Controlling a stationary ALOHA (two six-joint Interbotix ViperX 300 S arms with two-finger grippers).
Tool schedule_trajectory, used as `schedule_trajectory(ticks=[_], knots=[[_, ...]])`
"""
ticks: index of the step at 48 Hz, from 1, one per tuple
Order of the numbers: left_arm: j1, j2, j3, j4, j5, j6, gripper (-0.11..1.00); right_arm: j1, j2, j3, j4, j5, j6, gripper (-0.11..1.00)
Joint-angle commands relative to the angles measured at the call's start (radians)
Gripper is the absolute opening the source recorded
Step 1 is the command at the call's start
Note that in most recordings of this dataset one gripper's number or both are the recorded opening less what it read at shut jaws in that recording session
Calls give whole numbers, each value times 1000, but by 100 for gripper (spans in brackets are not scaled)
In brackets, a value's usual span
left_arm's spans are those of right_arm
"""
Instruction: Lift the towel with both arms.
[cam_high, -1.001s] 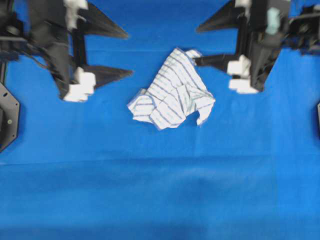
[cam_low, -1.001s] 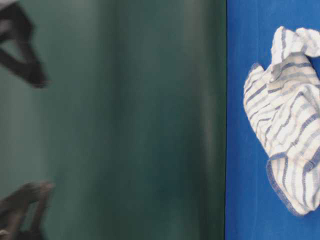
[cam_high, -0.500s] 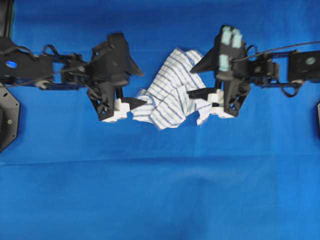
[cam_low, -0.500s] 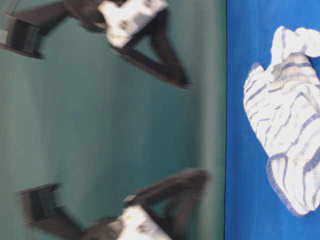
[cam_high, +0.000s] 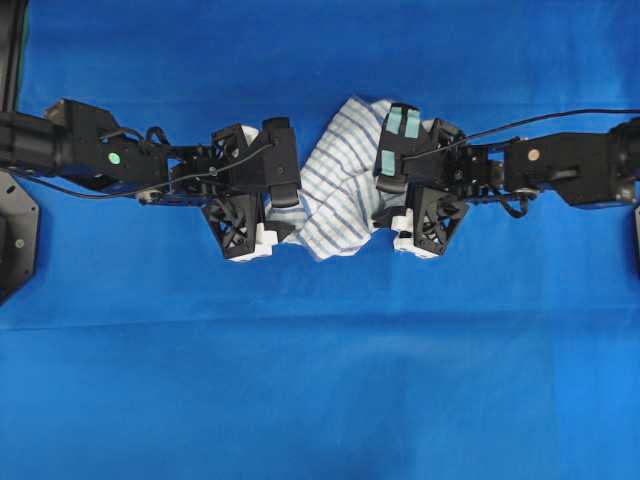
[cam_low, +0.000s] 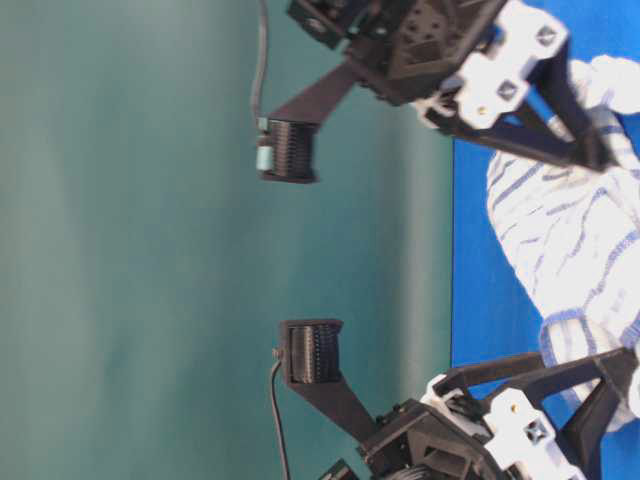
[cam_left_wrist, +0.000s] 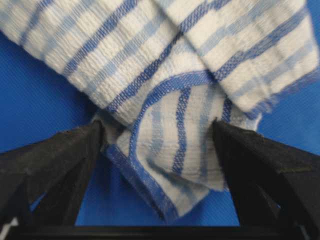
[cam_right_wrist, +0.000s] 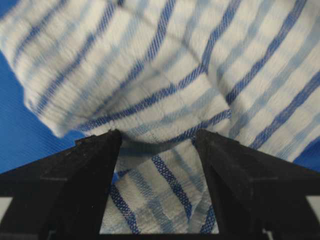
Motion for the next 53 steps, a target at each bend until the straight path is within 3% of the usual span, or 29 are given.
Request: schedule_trajectory(ticks=[1, 7, 11, 20, 22, 37, 53], knots=[[0, 3, -5, 0, -8, 2, 87, 0, -11, -14, 2, -9, 2, 65], [0, 5, -5, 0, -5, 2, 82, 0, -9, -15, 0, -9, 2, 64], [-2, 5, -5, -2, 5, 3, 66, 0, -11, -15, -2, -9, 2, 59], [0, 3, -9, 0, 32, 0, 15, 0, -11, -15, -2, -6, 0, 7], [0, 3, -12, -2, 37, 0, 7, 0, -11, -15, -3, -6, 0, 1], [0, -58, -17, -2, 74, -8, 6, 0, -48, -26, 3, 3, 3, 1], [0, -295, -84, -3, 296, -17, 6, 0, -244, -86, 2, 140, 2, 1]])
